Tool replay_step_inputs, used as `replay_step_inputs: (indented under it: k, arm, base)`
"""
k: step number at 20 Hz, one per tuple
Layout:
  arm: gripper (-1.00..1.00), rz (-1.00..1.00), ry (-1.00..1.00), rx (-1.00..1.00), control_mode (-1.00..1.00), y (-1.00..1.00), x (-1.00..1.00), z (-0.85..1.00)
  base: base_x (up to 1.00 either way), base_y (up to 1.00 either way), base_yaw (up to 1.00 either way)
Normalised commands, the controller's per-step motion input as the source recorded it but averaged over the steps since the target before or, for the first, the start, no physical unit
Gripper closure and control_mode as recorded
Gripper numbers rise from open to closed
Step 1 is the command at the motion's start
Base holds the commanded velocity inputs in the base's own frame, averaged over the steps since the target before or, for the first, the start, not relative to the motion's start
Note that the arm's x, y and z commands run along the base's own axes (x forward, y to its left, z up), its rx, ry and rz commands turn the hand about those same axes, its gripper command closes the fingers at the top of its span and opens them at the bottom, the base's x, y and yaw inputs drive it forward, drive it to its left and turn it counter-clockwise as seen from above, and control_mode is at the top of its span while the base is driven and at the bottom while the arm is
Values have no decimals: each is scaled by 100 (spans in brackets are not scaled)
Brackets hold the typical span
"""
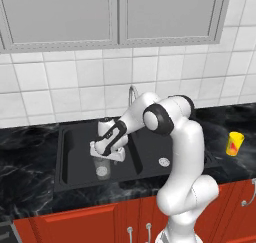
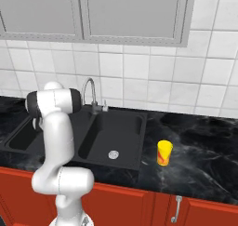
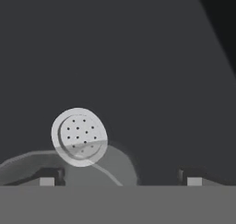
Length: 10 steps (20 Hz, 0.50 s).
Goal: Move any existing items from the left basin to the right basin for drying. Then move the cup from the counter to the left basin of the sink for washing.
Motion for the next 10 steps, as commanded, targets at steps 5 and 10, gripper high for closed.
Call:
replay_step_inputs:
  k: [5,10]
  arm:
    - [-100,0,0,0,-100,5,0,-16]
    - [100,0,0,0,-100,9,-21,-24]
  base:
    - [0,0,0]
    - [0,0,0]
